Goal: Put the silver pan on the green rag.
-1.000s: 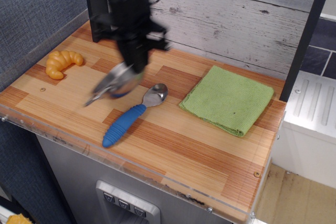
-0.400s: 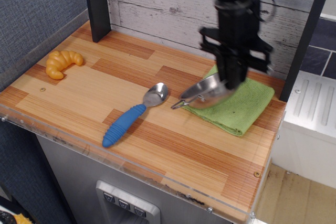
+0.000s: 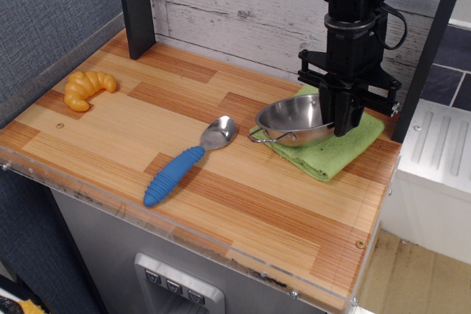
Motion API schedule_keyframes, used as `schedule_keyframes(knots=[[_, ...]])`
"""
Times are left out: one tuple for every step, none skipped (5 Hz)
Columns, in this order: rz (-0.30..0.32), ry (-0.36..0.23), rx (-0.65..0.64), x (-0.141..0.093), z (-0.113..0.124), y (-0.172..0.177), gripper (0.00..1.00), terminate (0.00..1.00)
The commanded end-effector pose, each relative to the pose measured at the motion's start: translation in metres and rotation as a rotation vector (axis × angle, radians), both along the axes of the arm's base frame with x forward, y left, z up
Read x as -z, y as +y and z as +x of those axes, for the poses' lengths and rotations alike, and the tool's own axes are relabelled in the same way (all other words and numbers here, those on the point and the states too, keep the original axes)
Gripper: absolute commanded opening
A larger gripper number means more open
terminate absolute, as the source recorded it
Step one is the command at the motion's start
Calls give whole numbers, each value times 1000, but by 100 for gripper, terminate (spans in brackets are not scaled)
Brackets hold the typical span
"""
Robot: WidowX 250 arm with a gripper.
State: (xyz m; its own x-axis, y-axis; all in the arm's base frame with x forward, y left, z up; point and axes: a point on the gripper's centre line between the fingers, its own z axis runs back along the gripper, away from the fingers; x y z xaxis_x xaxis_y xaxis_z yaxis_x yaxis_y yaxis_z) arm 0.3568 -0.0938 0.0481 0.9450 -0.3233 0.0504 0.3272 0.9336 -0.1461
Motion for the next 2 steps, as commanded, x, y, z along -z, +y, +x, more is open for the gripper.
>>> schedule_keyframes(knots=[[-66,-88,-133,-44,-16,25,100,0],[-122,-135,-361,-85,-34,69,100,0]])
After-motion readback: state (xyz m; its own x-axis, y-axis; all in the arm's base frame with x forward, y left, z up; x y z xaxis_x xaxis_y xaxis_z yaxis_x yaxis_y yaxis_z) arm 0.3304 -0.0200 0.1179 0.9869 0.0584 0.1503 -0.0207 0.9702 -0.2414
